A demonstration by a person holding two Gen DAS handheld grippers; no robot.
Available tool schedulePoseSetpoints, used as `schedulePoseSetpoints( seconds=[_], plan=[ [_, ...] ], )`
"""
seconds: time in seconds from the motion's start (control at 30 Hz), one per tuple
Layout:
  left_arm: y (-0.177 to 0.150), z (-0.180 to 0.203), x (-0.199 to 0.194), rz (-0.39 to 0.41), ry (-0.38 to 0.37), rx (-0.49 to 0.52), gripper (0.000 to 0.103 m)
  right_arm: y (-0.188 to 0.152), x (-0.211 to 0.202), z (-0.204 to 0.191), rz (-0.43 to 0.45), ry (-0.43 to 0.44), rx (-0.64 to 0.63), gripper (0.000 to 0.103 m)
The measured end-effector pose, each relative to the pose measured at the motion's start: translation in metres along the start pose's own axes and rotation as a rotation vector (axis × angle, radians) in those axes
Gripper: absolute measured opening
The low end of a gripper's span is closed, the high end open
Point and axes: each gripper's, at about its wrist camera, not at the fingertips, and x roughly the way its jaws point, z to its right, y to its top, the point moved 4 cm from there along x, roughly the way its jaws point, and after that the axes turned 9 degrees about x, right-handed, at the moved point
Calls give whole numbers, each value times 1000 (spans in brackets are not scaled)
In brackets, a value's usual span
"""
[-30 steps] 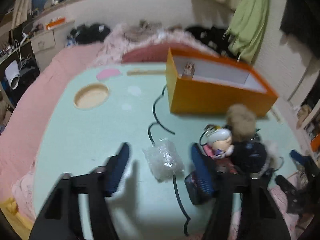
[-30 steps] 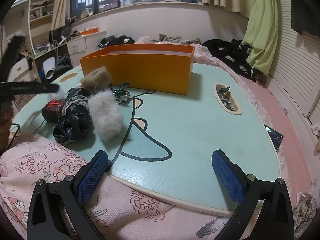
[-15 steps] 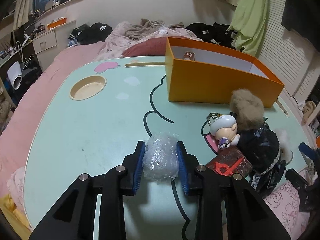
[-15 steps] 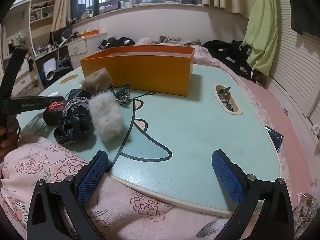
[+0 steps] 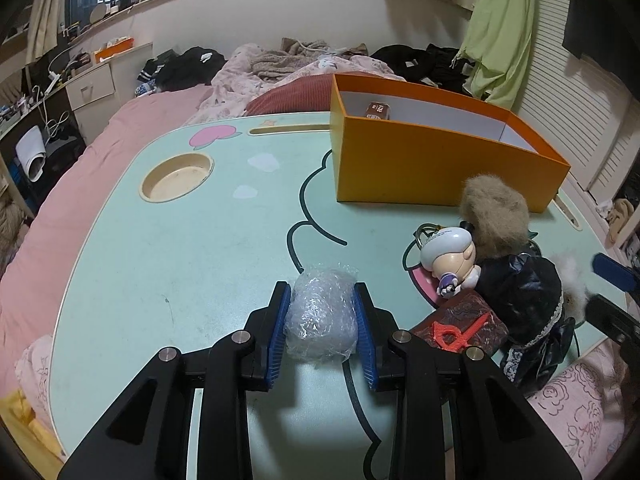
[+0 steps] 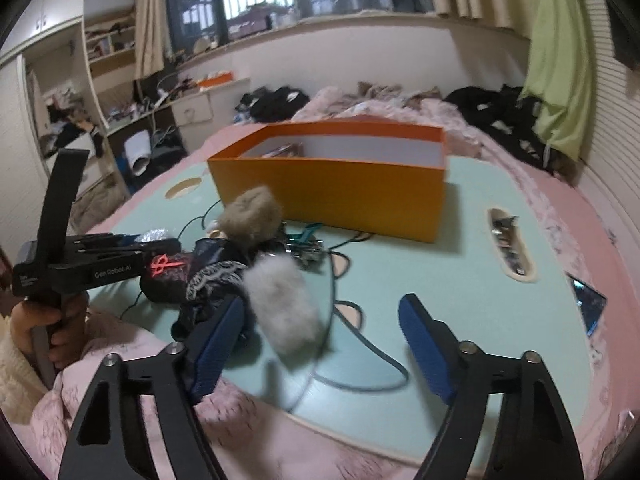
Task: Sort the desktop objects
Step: 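Drop the plastic bag into the orange box while the right tool drops the fur ball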
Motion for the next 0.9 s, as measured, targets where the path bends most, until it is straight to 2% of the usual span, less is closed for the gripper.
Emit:
schedulePoseSetpoints(
  seconds=[0.07, 0.13, 0.3, 0.37, 0.57, 0.63, 0.8, 0.9],
  plan=[
    [0, 0, 0, 0, -1, 0, 32, 1, 12, -3, -56, 17, 0, 65],
    [0, 0, -1, 3, -9, -2, 32, -2, 24, -1, -112, 30, 10, 23],
    [0, -3, -7, 30, -51, -27, 31, -2, 4, 20, -28, 114, 109, 22],
    [1, -3, -15, 62, -68, -26, 31, -2, -4, 30, 7, 110, 135, 22],
    [19, 10, -43, 133, -124, 3, 31, 8, -10, 40, 29, 79, 159, 22],
    [34, 18, -49, 152, -143, 27, 31, 21, -11, 35, 43, 69, 140, 22],
    [83, 38, -49, 181, -131, 89, 31, 75, -5, 34, 85, 55, 133, 22],
    [115, 41, -38, 187, -127, 75, 31, 107, 9, 34, 114, -8, 113, 22]
  ],
)
